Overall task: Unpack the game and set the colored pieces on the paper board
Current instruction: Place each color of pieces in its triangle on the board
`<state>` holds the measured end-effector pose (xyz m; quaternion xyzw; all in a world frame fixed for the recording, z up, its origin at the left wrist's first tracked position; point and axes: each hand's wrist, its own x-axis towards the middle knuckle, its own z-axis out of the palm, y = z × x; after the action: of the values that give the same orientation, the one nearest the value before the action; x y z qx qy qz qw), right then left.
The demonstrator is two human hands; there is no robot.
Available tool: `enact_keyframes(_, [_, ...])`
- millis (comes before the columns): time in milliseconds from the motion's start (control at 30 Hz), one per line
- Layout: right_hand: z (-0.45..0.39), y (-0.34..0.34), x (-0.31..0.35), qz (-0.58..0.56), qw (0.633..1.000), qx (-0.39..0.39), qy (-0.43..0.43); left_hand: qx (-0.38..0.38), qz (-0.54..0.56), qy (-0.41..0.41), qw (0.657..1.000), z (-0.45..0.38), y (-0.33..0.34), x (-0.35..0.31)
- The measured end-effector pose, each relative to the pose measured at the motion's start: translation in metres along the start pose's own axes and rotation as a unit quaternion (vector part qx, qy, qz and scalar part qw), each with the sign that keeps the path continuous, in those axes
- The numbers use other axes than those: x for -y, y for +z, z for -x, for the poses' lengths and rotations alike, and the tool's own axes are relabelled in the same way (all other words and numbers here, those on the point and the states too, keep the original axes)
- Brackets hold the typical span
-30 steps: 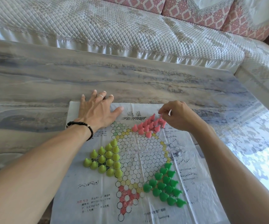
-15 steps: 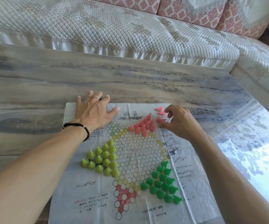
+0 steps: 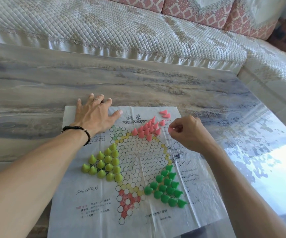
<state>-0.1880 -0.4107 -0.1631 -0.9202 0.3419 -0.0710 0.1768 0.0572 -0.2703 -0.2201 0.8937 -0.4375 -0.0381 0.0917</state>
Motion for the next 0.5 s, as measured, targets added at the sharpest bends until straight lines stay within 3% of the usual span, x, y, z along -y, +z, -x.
enact_keyframes(167, [0.007, 0.013, 0.009, -0.01, 0.998, 0.056, 0.007, 0.003, -0.005, -0.001, 1.0, -0.001, 0.0, 0.0])
enact_keyframes(500, [0.02, 0.011, 0.001, -0.088, 0.995, -0.023, 0.035, -0.002, -0.007, 0.001, 1.0, -0.001, 0.002, 0.001])
